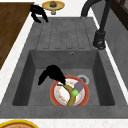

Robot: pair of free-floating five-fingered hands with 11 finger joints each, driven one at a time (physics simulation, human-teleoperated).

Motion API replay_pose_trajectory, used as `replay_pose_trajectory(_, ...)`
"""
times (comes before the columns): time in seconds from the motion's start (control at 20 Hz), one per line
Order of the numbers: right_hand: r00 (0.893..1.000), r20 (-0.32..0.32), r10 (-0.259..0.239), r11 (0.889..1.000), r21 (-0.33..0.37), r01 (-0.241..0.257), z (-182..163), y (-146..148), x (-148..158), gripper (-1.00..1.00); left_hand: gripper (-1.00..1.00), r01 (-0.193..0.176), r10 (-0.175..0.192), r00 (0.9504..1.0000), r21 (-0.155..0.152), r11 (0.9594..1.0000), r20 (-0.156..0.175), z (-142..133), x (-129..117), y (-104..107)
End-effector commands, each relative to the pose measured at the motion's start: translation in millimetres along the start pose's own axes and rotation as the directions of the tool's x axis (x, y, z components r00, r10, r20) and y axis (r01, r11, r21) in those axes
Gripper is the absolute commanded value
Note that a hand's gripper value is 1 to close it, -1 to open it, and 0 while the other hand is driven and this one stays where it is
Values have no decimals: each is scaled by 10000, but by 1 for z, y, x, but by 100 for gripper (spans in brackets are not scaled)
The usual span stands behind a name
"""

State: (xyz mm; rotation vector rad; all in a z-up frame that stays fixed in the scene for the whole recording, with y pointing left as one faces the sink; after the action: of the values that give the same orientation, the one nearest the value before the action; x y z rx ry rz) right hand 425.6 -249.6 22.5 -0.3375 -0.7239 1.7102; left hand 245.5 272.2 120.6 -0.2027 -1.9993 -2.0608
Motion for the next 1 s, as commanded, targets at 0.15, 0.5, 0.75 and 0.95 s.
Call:
replay_pose_trajectory(0.15,9964,-337,776,9970,77,-774,-55,-11,-17,-100,0,0,0,10000,0,10000,0,0,0,0)
replay_pose_trajectory(0.5,9906,-762,1134,9935,203,-1122,-105,-18,-32,-100,0,0,0,10000,0,10000,0,0,0,0)
replay_pose_trajectory(0.75,9822,-1203,1439,9874,832,-1345,-101,-13,-20,-100,0,0,0,10000,0,10000,0,0,0,0)
replay_pose_trajectory(0.95,9731,-1634,1625,9862,587,-1549,-102,3,-9,-100,0,0,0,10000,0,10000,0,0,0,0)
